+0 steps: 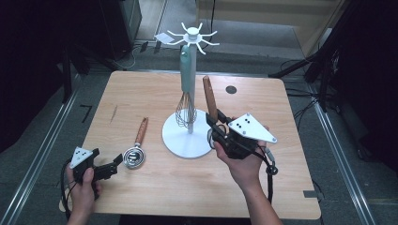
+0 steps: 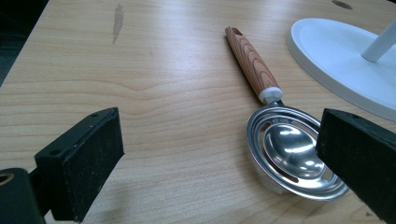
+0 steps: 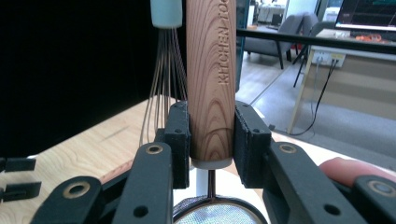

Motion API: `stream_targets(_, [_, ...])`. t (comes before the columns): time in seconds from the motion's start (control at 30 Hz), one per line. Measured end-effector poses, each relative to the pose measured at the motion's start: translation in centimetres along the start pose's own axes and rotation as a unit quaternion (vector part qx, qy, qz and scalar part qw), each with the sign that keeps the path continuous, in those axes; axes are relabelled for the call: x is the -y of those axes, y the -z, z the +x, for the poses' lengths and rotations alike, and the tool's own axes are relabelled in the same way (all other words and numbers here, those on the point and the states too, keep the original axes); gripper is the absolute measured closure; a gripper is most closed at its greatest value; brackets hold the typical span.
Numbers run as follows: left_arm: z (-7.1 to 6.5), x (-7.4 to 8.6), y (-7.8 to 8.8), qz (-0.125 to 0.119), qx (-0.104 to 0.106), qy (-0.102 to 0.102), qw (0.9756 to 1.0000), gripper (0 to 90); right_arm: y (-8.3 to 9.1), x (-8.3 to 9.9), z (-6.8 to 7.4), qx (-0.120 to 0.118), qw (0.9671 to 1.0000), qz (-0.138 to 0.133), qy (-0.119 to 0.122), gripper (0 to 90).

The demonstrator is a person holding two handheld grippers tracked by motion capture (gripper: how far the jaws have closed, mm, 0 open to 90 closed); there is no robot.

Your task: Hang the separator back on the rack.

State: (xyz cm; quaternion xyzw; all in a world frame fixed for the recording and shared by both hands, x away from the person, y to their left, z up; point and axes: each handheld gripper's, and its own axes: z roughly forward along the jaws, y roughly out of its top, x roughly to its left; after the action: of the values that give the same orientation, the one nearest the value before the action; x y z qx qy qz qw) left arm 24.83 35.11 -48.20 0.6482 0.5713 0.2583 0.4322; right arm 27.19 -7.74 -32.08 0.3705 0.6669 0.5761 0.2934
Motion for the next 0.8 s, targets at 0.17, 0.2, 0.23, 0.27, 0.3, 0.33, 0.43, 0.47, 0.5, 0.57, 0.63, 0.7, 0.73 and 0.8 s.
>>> stream_targets(0.17, [0.0,0.0,0.0,0.0,0.001,0.001,1.0,1.6,-0.1,-0.7,0.3,-0.001,0.9999,-0.012,-0.003,71.7])
stream_targets(0.2, [0.0,0.0,0.0,0.0,0.001,0.001,1.0,1.6,-0.1,-0.8,0.3,0.0,0.9999,-0.014,-0.003,71.7])
stream_targets(0.23, [0.0,0.0,0.0,0.0,0.001,0.001,1.0,1.6,-0.1,-0.9,0.3,-0.001,0.9999,-0.016,-0.003,71.7])
stream_targets(0.27, [0.0,0.0,0.0,0.0,0.002,0.001,1.0,1.6,-0.1,-1.0,0.3,0.001,0.9998,-0.019,-0.004,71.7])
stream_targets(0.3, [0.0,0.0,0.0,0.0,0.002,0.001,1.0,1.6,-0.1,-1.1,0.4,0.001,0.9998,-0.021,-0.005,71.7])
stream_targets(0.33, [0.0,0.0,0.0,0.0,0.002,0.001,1.0,1.6,-0.2,-1.2,0.4,0.002,0.9997,-0.022,-0.005,71.7])
stream_targets(0.43, [0.0,0.0,0.0,0.0,0.002,0.001,1.0,1.6,-0.3,-1.5,0.6,0.008,0.9996,-0.027,-0.004,71.7])
stream_targets(0.47, [0.0,0.0,0.0,0.0,0.002,0.001,1.0,1.6,-0.4,-1.6,0.7,0.012,0.9995,-0.03,-0.003,71.8])
stream_targets(0.5, [0.0,0.0,0.0,0.0,0.002,0.002,1.0,1.6,-0.4,-1.8,0.8,0.014,0.9994,-0.032,-0.004,71.8])
stream_targets(0.57, [0.1,0.0,0.0,0.0,0.002,0.002,1.0,1.6,-0.4,-2.0,0.8,0.015,0.999,-0.041,-0.005,71.8])
stream_targets(0.63, [0.1,0.0,0.0,0.001,0.002,0.002,1.0,1.6,-0.4,-2.3,0.9,0.018,0.9988,-0.046,-0.003,71.8])
stream_targets(0.7, [0.1,0.0,0.0,0.0,0.002,0.002,1.0,1.6,-0.4,-2.5,1.0,0.022,0.9985,-0.05,-0.002,71.8])
stream_targets(0.73, [0.1,0.0,0.0,0.0,0.002,0.002,1.0,1.6,-0.4,-2.6,1.1,0.024,0.9984,-0.052,0.0,71.7])
stream_targets(0.8, [0.1,0.0,0.0,0.0,0.002,0.002,1.0,1.6,-0.5,-2.9,1.1,0.027,0.9982,-0.053,0.0,71.8])
